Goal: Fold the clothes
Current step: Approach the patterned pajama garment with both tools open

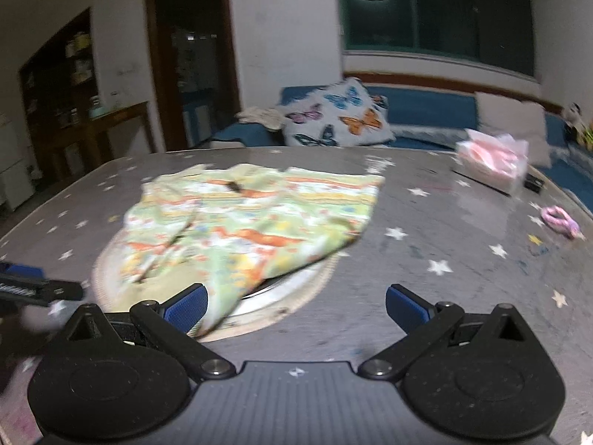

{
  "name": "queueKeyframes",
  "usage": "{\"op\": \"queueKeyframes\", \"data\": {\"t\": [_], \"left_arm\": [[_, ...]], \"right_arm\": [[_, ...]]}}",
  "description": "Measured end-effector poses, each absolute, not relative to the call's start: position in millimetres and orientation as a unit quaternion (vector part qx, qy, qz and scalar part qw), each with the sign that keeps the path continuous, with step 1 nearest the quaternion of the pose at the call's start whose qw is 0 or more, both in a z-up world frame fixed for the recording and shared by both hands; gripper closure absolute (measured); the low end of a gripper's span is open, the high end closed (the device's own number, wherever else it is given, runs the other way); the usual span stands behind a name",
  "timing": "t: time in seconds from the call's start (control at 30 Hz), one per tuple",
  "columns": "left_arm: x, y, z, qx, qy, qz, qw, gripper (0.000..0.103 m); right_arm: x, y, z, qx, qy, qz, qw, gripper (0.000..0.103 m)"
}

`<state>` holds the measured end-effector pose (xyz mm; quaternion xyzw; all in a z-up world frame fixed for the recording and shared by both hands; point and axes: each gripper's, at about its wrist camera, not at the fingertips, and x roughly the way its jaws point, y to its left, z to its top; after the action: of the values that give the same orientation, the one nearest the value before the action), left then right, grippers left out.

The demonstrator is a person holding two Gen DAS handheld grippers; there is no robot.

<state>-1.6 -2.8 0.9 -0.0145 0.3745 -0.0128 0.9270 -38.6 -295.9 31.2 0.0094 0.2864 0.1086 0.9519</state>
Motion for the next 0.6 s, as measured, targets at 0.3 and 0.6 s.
{"op": "queueKeyframes", "data": {"t": [0.3,0.6], "left_arm": [[-8,-14,5,-0.011,0.375,-0.035,0.926,0.0],[-13,-20,11,0.001,0.368,-0.04,0.929,0.0]], "right_arm": [[-52,-276,36,0.034,0.306,0.08,0.948,0.0],[-49,-251,51,-0.03,0.283,0.072,0.956,0.0]]}}
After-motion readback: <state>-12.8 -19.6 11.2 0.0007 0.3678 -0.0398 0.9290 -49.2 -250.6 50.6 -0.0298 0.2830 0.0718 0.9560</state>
